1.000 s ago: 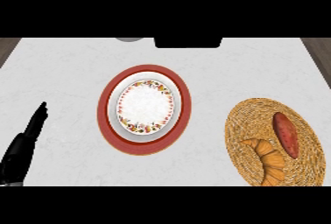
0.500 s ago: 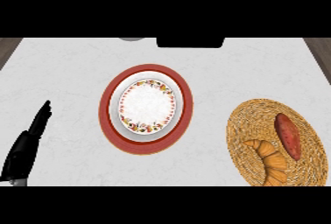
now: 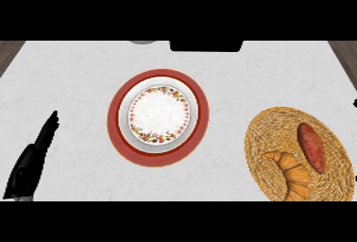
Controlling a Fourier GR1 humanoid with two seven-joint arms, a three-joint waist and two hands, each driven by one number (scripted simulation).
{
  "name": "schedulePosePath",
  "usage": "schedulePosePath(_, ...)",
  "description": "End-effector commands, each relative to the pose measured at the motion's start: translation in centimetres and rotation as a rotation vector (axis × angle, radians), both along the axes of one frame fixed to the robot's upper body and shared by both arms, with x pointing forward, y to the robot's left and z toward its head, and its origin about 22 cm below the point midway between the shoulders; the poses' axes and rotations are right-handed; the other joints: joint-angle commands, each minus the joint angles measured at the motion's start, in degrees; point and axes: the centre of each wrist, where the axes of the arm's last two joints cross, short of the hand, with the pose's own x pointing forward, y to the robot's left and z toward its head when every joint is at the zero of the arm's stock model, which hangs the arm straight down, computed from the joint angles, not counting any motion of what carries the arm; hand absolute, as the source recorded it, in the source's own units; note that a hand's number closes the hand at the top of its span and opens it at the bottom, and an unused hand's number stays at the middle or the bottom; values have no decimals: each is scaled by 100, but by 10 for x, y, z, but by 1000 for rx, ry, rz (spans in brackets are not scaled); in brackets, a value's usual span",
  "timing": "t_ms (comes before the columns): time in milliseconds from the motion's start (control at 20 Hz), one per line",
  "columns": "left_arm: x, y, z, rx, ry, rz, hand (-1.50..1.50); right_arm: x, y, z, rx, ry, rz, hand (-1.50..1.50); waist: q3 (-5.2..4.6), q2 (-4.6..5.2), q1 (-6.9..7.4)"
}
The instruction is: Pick the sweet potato from the placemat and place it in the plate
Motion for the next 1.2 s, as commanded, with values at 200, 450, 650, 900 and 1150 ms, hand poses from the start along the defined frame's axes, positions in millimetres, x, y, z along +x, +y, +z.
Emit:
schedulePosePath(200, -7, 17, 17, 14, 0, 16, 0, 26, 2, -34, -28, 74, 87, -150, 0, -7, -12)
schedulePosePath(450, 5, -10, 12, 12, 1, 14, 0, 28, 11, -59, 7, 96, 145, -150, 0, -9, -43)
schedulePosePath(650, 8, -22, -14, 2, -11, 6, 0, 17, 6, -74, 3, 110, 167, -150, -2, -7, -78)
schedulePosePath(900, -7, 16, 18, 19, -3, 15, 0, 42, 23, -63, -19, 145, 165, -150, -3, -15, -45)
schedulePosePath(1150, -3, 23, 9, -3, 9, -10, 0, 36, 14, -92, -18, 146, 152, -150, -2, -12, -52)
